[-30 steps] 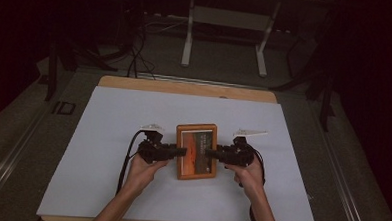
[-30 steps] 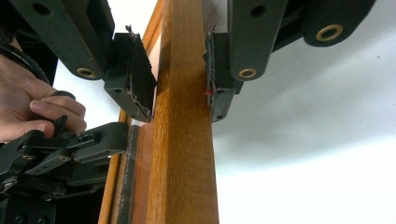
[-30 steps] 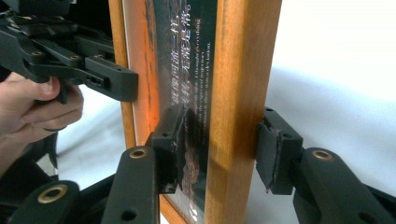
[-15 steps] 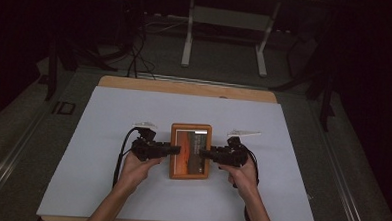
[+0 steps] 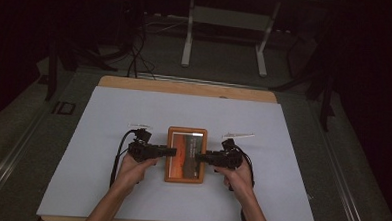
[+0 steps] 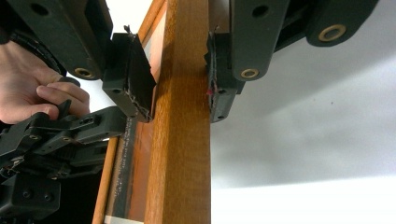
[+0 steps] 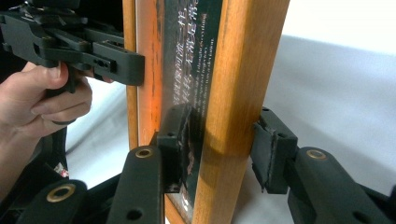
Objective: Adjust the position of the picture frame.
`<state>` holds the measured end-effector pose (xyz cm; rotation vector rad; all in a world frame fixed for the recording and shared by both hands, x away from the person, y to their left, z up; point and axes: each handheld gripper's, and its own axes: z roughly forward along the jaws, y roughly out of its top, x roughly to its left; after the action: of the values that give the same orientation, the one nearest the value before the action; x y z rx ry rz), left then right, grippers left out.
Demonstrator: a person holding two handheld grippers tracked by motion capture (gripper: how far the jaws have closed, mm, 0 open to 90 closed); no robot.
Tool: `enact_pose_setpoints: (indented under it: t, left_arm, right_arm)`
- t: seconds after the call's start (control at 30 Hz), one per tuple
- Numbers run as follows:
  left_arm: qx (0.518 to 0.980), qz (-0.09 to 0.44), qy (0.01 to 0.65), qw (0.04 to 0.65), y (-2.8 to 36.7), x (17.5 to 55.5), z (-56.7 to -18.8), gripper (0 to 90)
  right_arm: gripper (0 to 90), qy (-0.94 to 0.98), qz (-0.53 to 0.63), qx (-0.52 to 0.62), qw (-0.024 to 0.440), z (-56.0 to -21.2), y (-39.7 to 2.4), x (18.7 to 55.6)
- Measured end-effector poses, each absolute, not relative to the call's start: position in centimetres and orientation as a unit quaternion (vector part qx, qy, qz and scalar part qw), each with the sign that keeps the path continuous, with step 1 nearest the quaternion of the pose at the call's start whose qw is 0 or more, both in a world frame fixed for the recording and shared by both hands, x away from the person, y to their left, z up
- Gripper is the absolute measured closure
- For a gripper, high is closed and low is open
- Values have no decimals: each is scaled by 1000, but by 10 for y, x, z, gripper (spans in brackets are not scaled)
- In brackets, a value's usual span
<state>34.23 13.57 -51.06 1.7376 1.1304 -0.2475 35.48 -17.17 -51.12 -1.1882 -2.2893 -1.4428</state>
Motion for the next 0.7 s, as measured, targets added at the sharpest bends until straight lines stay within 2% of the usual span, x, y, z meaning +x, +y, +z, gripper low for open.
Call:
enact_pose_setpoints:
  t: [0.43, 0.7]
  left_arm:
    - [704, -115, 485, 506, 137, 349, -519, 610]
    - [706, -101, 500, 492, 131, 355, -528, 566]
  right_arm:
    - [600, -762, -479, -422, 110, -515, -171, 357]
    - [573, -761, -461, -446, 98, -521, -170, 361]
